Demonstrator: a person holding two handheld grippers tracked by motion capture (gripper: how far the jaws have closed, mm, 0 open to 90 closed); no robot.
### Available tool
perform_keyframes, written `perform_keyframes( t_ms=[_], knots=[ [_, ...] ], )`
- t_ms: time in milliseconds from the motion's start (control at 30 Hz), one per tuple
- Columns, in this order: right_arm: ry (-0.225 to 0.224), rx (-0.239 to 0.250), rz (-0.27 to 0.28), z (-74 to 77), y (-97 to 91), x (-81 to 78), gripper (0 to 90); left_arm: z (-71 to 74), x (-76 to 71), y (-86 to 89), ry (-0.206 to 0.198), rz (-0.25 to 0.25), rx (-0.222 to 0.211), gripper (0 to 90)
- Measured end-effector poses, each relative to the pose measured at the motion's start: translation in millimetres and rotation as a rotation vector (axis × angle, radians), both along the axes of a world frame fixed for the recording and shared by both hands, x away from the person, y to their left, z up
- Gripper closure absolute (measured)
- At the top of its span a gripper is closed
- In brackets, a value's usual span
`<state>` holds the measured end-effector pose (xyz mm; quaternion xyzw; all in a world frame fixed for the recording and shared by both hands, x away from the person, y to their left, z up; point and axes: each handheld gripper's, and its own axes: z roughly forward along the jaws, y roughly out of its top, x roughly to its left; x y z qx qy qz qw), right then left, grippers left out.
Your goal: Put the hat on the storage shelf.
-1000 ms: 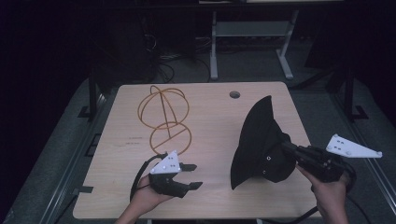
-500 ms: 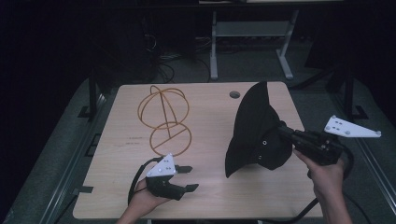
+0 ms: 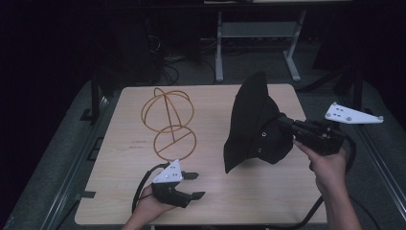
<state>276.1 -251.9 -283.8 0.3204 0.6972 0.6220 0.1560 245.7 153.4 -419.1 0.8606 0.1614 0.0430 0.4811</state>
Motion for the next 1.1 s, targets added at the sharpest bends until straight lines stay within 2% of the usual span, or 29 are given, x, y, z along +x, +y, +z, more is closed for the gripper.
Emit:
perform_keyframes(
  t_ms=[267, 467, 867, 1100],
  knots=[
    [0.007, -0.004, 0.015, 6.4, 10.7, 10.4, 88.1, -4.6, 2.3, 3.7, 0.008, 0.022, 0.002, 27.4],
    [0.000, 0.005, 0.024, 13.1, 18.0, 17.2, 88.1, -5.3, 3.9, 7.3, -0.007, 0.037, 0.012, 24.7],
    [-0.005, -0.005, 0.055, 31.2, 42.8, 35.2, 88.1, -7.8, 5.2, 12.0, 0.007, 0.048, 0.008, 23.1],
    [-0.013, 0.000, 0.070, 39.6, 53.7, 42.6, 88.0, -8.1, 5.5, 13.8, -0.001, 0.050, 0.007, 23.0]
  ],
)
